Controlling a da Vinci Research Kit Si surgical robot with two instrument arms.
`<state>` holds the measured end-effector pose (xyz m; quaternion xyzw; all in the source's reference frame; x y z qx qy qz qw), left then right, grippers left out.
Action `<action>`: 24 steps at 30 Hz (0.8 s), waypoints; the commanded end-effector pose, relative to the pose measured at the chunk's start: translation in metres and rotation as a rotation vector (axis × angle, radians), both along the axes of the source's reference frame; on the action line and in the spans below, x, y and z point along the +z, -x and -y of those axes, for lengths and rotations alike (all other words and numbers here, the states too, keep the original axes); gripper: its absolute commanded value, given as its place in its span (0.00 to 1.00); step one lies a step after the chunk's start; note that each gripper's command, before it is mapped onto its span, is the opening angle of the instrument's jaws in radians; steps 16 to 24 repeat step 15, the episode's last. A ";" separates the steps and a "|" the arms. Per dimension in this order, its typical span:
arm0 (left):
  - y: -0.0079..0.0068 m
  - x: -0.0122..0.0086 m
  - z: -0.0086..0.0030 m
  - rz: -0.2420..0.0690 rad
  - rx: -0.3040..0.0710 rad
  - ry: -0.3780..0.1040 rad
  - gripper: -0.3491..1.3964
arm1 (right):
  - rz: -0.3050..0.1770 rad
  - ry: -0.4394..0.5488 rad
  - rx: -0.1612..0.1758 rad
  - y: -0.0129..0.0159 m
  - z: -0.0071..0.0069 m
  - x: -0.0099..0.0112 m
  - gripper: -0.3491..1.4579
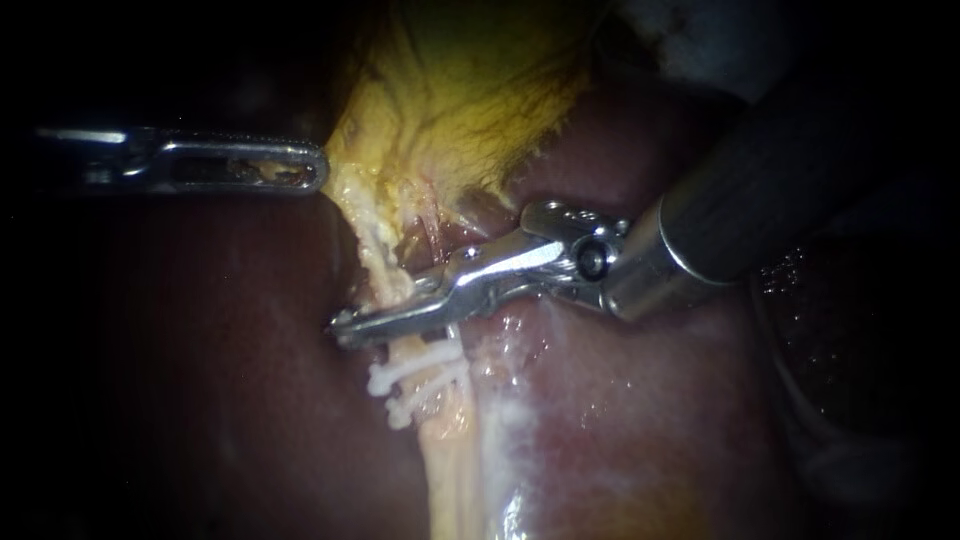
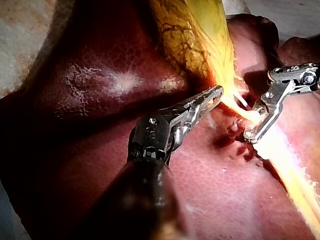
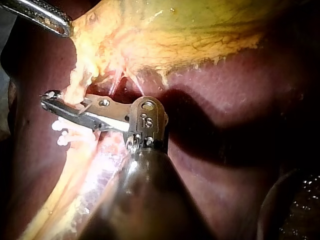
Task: Clipping third clip left tube
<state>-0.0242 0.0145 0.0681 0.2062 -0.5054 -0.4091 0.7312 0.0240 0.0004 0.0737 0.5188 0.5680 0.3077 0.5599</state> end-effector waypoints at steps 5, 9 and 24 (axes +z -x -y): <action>0.0000 0.0000 0.0000 0.000 0.000 0.000 0.00 | -0.002 0.002 -0.002 -0.0002 0.0005 0.0002 0.00; 0.0000 0.0000 0.0000 0.000 0.000 0.000 0.00 | -0.004 0.004 -0.003 -0.0003 0.0008 0.0004 0.00; 0.0000 0.0000 0.0000 0.000 0.000 0.000 0.00 | -0.004 0.004 -0.003 -0.0003 0.0008 0.0005 0.00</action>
